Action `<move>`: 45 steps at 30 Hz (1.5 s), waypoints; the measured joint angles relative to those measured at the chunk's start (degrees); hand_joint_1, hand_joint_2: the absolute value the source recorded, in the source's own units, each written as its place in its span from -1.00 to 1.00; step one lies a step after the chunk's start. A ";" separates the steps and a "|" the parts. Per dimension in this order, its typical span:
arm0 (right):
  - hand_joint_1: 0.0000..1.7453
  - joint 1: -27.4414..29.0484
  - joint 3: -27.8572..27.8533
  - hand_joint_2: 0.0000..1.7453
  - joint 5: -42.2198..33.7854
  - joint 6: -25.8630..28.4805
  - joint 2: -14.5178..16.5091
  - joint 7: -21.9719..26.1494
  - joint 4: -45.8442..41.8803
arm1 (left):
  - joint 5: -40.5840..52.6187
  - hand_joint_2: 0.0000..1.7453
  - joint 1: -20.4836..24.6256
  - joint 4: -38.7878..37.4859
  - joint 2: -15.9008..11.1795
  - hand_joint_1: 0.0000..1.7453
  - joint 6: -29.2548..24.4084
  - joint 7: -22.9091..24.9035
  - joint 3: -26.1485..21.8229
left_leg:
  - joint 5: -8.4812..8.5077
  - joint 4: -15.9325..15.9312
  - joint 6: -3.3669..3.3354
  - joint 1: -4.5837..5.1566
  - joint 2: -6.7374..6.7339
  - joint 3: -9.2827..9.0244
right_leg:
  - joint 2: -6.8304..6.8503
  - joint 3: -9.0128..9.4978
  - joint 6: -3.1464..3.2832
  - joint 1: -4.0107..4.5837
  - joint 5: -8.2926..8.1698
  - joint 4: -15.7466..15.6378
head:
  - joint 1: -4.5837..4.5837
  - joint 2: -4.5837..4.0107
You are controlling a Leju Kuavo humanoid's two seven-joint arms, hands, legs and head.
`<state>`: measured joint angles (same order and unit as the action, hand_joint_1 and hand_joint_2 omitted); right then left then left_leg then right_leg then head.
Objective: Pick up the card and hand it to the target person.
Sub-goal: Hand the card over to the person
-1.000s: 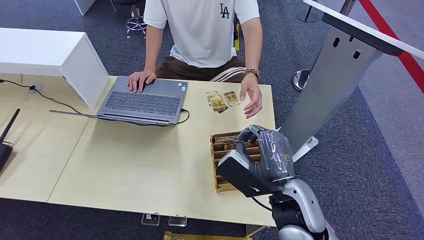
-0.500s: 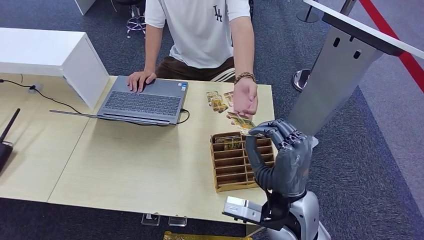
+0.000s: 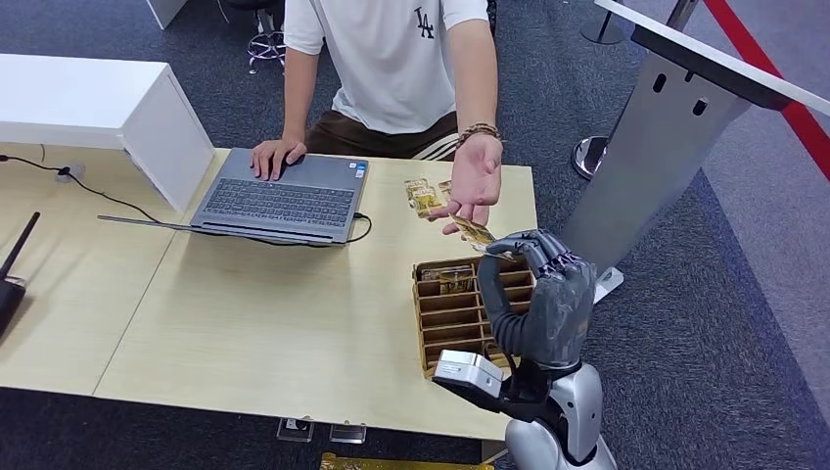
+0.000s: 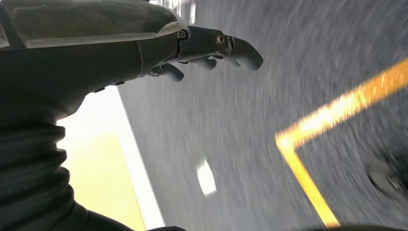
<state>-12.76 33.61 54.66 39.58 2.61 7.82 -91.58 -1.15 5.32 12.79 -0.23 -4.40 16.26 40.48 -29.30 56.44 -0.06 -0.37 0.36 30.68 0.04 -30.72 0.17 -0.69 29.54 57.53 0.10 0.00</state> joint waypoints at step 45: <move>-1.00 -3.46 1.51 1.00 -78.11 -13.44 -8.66 0.54 -2.93 | -11.77 -1.00 -1.40 -0.59 1.67 -1.00 -2.27 1.28 -27.88 | 0.00 0.01 0.00 0.00 0.00 -0.02 | 0.00 -0.02 0.00 0.00 0.00 -0.01 | 0.02 0.00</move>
<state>-16.22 35.11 -23.45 26.14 -6.05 8.36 -94.51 -12.93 3.92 12.20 1.44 -6.67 17.53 12.60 -29.30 56.45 -0.06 -0.37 0.36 30.66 0.03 -30.75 0.17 -0.69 29.53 57.52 0.11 0.00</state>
